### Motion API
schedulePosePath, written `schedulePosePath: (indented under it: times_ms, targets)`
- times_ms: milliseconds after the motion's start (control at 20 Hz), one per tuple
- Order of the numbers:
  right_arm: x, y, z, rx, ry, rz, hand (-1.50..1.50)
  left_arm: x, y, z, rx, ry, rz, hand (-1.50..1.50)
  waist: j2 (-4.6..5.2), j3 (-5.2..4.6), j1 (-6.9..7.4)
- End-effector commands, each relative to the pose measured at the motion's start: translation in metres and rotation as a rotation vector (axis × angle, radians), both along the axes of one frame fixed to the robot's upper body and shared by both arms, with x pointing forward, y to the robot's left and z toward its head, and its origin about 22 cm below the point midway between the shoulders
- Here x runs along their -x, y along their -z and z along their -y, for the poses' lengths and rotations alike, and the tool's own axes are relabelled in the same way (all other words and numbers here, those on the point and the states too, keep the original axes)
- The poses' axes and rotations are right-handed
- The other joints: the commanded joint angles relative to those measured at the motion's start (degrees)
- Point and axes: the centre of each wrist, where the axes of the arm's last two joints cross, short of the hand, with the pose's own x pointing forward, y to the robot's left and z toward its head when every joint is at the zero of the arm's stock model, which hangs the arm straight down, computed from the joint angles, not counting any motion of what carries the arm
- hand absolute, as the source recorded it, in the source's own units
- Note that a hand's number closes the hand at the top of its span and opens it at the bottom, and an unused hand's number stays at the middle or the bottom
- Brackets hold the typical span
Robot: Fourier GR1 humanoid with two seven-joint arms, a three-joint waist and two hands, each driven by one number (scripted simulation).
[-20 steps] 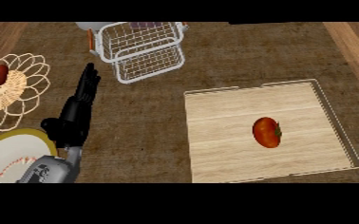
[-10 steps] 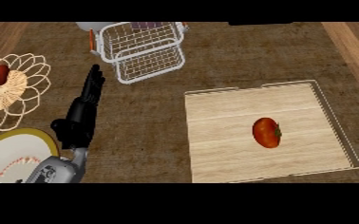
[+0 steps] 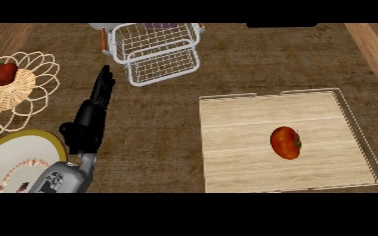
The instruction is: Pick the tomato from the tray and place it in the tiered basket
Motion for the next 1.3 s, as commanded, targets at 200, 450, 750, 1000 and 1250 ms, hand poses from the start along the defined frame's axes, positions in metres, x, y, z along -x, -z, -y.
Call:
schedulePosePath:
  times_ms: [200,450,750,1000,1250]
  targets:
    - [0.016,-0.004,-0.013,0.214,-0.206,0.054,-1.50,0.005,0.002,0.008,0.008,0.009,0.000,0.00,-0.21,-0.01,0.78]
    - [0.015,-0.006,-0.023,0.268,-0.187,0.016,-1.50,-0.005,-0.002,0.009,-0.005,-0.001,0.014,0.00,0.17,0.09,1.12]
    - [0.017,-0.014,-0.029,0.308,-0.101,0.025,-1.50,-0.003,-0.002,0.008,-0.012,0.044,-0.006,0.00,0.24,0.05,1.83]
    - [0.018,-0.021,-0.032,0.344,-0.070,0.034,-1.50,-0.004,-0.003,0.014,0.007,0.029,0.003,0.00,0.26,0.04,1.83]
    - [0.021,-0.032,-0.046,0.379,-0.063,0.102,-1.50,0.000,0.006,0.013,-0.006,0.024,0.005,0.00,0.28,0.11,1.95]
